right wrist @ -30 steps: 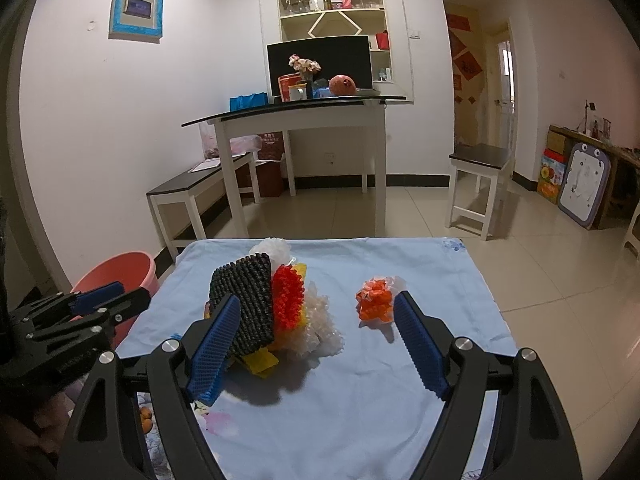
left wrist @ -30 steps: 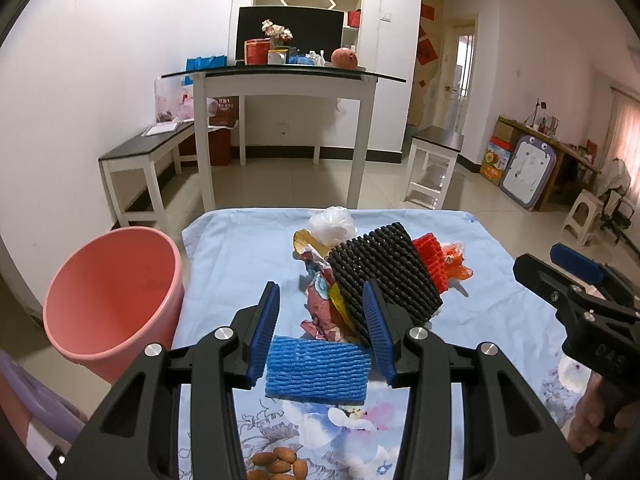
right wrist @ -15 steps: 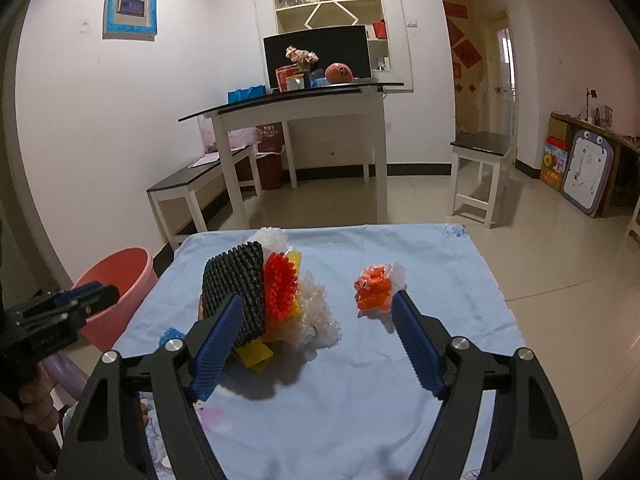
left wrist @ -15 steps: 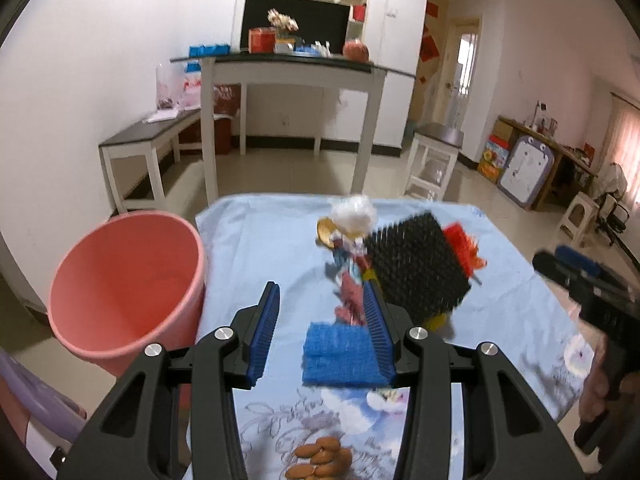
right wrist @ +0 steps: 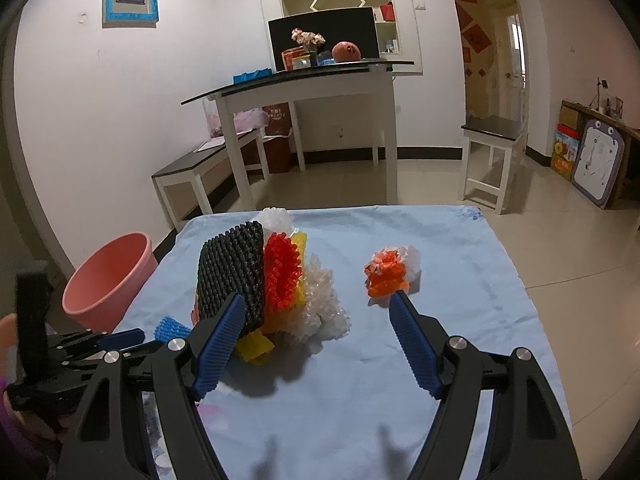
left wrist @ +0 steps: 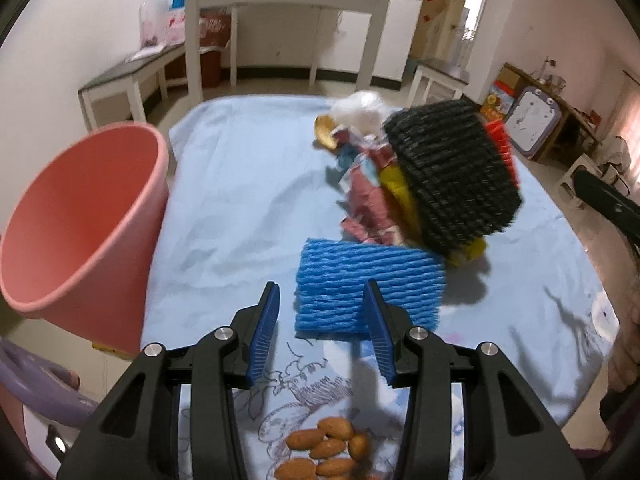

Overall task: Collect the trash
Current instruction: 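Close the left gripper on the blue foam net while the right gripper grasps the black mesh foam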

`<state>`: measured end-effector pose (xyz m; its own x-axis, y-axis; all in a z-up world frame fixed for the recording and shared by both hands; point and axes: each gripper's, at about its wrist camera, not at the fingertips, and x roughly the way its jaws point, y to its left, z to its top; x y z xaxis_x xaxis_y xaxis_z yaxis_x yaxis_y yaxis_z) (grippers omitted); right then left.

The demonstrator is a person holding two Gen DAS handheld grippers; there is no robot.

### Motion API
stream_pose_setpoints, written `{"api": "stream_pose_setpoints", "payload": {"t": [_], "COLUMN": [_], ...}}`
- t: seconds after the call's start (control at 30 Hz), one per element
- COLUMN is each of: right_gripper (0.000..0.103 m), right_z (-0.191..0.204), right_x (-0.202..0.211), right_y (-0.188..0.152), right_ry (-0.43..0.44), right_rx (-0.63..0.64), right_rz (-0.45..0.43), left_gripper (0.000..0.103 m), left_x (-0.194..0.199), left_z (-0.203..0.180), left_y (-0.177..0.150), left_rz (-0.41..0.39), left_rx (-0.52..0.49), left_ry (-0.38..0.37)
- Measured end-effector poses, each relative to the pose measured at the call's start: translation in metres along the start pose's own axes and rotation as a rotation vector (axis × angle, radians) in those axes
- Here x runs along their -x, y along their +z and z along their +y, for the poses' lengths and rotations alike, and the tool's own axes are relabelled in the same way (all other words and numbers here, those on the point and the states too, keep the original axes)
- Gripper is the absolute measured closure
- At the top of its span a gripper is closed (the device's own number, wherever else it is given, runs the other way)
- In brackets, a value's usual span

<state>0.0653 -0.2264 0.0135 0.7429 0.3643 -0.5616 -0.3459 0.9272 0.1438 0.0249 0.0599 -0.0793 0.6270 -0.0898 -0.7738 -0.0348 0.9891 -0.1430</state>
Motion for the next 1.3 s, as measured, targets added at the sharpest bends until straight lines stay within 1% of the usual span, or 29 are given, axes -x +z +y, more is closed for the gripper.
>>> {"api": "stream_pose_setpoints", "payload": {"t": [0.03,0.13,0.17,0.2,0.23,0.27,0.33,0.37,0.53,0.7,0.8,0.83,0.87,0.97,1.07,1.2,1.23,1.27,1.3], "right_gripper": [0.029,0.029,0.029,0.029,0.03,0.031,0.032,0.033,0.038,0.043,0.048,0.052,0.054,0.055,0.055,0.055,0.059,0.068,0.074], "right_z": [0.0,-0.001,-0.001,0.0,0.0,0.0,0.002,0.003,0.012,0.022,0.029,0.032,0.036,0.042,0.048,0.052,0.052,0.051,0.051], "right_x": [-0.001,-0.005,-0.007,-0.008,-0.009,-0.011,-0.013,-0.014,-0.02,-0.031,-0.039,-0.042,-0.044,-0.048,-0.048,-0.063,-0.066,-0.07,-0.074], "right_y": [0.0,0.001,0.001,0.001,0.002,0.002,0.004,0.004,0.004,0.001,0.0,0.001,0.002,0.007,0.014,0.017,0.017,0.017,0.016], "right_ry": [0.002,0.009,0.011,0.012,0.015,0.018,0.028,0.032,0.064,0.117,0.135,0.141,0.143,0.144,0.148,0.099,0.094,0.09,0.091], "right_rx": [-0.001,-0.005,-0.004,-0.003,-0.002,-0.002,0.002,0.005,0.031,0.036,0.042,0.045,0.05,0.059,0.076,0.095,0.089,0.081,0.076], "right_rz": [0.003,0.016,0.021,0.024,0.026,0.028,0.034,0.037,0.049,0.09,0.114,0.121,0.125,0.12,0.096,0.126,0.136,0.149,0.163], "left_gripper": [0.059,0.059,0.059,0.062,0.076,0.082,0.097,0.099,0.101,0.101,0.101,0.101,0.101,0.101,0.101,0.101,0.101,0.101,0.101], "left_x": [-0.003,-0.01,-0.008,-0.007,-0.005,-0.004,-0.003,-0.002,0.011,0.029,0.036,0.038,0.04,0.046,0.049,0.049,0.049,0.049,0.049], "left_z": [0.001,0.002,0.001,0.0,-0.001,-0.003,-0.005,-0.005,-0.002,0.005,0.01,0.012,0.015,0.022,0.025,0.031,0.033,0.033,0.035], "left_y": [0.0,-0.002,-0.002,-0.001,-0.001,-0.001,-0.002,-0.003,-0.001,0.007,0.01,0.011,0.012,0.016,0.018,0.019,0.02,0.02,0.021], "left_rz": [0.01,0.048,0.042,0.045,0.039,0.038,0.042,0.039,-0.022,-0.087,-0.114,-0.117,-0.121,-0.134,-0.144,-0.149,-0.15,-0.15,-0.152], "left_rx": [0.005,0.005,0.001,-0.003,-0.011,-0.022,-0.026,-0.025,-0.024,-0.007,-0.002,0.005,0.013,0.032,0.036,0.048,0.051,0.052,0.053], "left_ry": [-0.008,-0.002,-0.013,-0.028,-0.035,-0.035,-0.044,-0.048,-0.055,-0.061,-0.056,-0.058,-0.062,-0.074,-0.085,-0.103,-0.109,-0.113,-0.116]}}
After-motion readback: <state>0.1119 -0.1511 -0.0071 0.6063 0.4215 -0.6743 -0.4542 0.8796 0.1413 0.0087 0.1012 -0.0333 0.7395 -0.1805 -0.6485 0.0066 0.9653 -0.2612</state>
